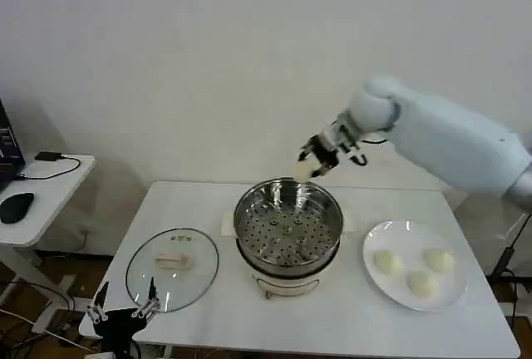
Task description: Take steamed baozi put them in steamer then cover it.
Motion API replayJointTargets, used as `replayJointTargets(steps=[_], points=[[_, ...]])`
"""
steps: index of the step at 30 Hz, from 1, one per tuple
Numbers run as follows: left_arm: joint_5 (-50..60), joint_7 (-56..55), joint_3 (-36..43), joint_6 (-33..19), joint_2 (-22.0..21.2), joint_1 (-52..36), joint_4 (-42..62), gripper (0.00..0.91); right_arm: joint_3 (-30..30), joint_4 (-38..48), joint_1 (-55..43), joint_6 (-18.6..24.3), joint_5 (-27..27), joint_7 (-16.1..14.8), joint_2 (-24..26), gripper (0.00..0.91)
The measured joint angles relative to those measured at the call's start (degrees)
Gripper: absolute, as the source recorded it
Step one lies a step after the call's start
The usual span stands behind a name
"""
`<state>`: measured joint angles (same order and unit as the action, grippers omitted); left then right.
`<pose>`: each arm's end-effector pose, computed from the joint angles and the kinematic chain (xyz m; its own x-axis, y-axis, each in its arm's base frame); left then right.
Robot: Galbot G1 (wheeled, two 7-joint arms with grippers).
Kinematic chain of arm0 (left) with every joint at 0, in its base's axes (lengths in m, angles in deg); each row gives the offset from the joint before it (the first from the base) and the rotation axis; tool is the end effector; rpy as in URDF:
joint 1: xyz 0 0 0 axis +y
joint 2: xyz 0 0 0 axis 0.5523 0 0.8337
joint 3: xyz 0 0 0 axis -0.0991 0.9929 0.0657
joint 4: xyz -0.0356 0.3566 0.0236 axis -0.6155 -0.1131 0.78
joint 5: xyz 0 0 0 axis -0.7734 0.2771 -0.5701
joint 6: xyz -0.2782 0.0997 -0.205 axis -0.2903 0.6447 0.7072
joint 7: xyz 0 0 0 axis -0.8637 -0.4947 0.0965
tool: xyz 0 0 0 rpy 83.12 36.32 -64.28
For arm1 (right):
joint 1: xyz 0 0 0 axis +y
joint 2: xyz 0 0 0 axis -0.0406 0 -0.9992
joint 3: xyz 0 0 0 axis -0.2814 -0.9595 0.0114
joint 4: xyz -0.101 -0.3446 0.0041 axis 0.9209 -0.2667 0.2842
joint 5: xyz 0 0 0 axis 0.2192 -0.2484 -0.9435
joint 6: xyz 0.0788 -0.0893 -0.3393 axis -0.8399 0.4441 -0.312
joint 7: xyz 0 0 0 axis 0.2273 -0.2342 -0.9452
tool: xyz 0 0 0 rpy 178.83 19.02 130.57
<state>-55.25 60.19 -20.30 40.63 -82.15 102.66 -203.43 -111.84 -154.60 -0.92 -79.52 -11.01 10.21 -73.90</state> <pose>0.1040 0.0404 -0.2718 -0.9388 -0.2461 0.2412 -0.2018 0.9600 0.1939 0.5706 0.0460 -0.0327 -0.2691 -0.3611 0.8929 -0.5658 -0.6909 -0.4500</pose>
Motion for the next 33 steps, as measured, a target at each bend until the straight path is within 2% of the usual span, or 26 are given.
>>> replayJointTargets(steps=[8,17,33], points=[[0.09,-0.09,0.18,-0.03,-0.32,0.58,-0.01,0.907,-3.8,0.11,1.01,6.58,-3.79,2.11,-2.37,0.514],[0.09,-0.16,0.18,-0.05,-0.7,0.49,0.29,0.907,-4.6,2.99,3.09,12.83,-10.15,4.8,-5.03,0.514],[0.06,-0.23,0.03,-0.09,-0.85,0.37,0.45,0.907,-3.39,10.02,5.68,20.29,-20.05,7.89,-8.86,0.514]])
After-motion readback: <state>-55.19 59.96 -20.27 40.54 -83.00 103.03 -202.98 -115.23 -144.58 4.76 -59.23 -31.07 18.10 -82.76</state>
